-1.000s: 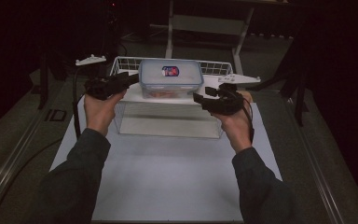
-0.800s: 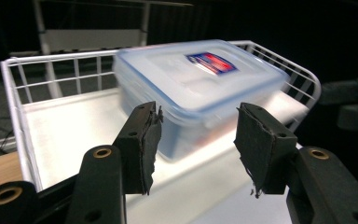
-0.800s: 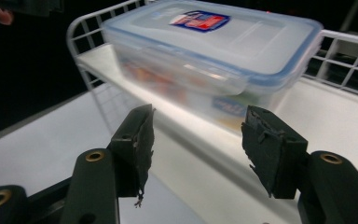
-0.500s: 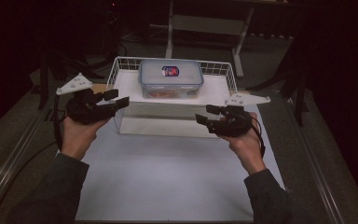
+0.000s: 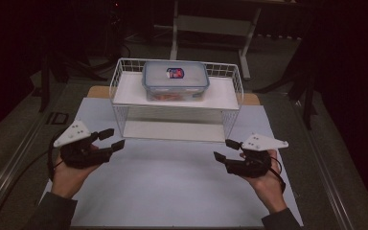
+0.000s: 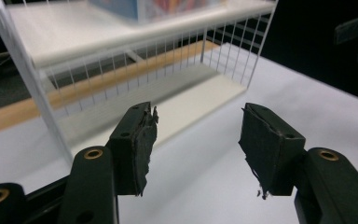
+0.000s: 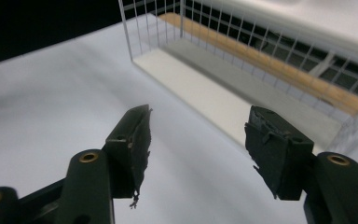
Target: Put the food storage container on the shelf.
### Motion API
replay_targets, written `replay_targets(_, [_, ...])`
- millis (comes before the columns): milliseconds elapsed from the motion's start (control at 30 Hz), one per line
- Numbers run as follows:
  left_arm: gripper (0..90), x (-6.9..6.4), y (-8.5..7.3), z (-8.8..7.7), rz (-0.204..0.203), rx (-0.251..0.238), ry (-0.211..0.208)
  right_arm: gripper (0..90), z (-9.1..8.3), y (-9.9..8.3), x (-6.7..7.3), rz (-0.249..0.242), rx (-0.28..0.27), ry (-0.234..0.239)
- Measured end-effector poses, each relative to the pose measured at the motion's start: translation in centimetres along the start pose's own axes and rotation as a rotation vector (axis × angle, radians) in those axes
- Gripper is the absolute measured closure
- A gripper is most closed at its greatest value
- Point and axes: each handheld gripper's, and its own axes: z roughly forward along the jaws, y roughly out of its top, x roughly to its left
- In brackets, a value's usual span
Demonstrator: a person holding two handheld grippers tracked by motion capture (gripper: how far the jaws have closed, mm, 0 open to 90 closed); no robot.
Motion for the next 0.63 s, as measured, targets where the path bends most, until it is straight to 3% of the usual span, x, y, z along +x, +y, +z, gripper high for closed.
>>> replay_targets(100, [43.5, -0.2, -0.7, -0.2, 0.002, -0.001, 0.008, 38.5, -0.2, -1.1, 0.1, 0.005, 0.010, -0.001])
replay_targets(133, [43.5, -0.3, -2.4, -0.6, -0.021, -0.013, -0.003, 38.1, -0.2, -1.1, 0.1, 0.005, 0.010, -0.001])
replay_targets(167, [43.4, -0.4, -3.1, -0.7, -0.022, -0.011, 0.001, 37.1, -0.5, -2.8, 0.0, 0.041, -0.002, -0.011])
replay_targets(233, [43.3, -0.4, -5.3, -0.8, -0.030, -0.008, 0.015, 36.0, -0.7, -3.8, -0.1, 0.059, -0.009, -0.021])
replay_targets(333, [42.9, -0.4, -6.5, -0.9, -0.044, -0.019, 0.022, 35.6, -0.8, -4.6, -0.2, 0.065, -0.013, -0.040])
replay_targets(400, [42.6, -0.4, -7.2, -0.8, -0.037, 0.000, 0.039, 35.2, -1.0, -5.3, -0.3, 0.074, -0.019, -0.050])
replay_targets(533, [41.9, -0.3, -7.7, -0.3, -0.036, 0.004, 0.052, 34.8, -1.1, -6.1, -0.6, 0.090, -0.034, -0.068])
replay_targets(567, [41.9, -0.2, -7.8, -0.2, -0.034, 0.010, 0.063, 34.4, -1.2, -6.2, -0.6, 0.087, -0.031, -0.074])
replay_targets(600, [41.4, -0.1, -8.2, 0.3, -0.024, 0.032, 0.103, 34.2, -1.1, -6.3, -0.7, 0.084, -0.025, -0.080])
replay_targets(633, [40.1, -0.1, -8.2, 0.3, -0.024, 0.032, 0.103, 34.2, -1.0, -6.6, -0.9, 0.080, -0.017, -0.090])
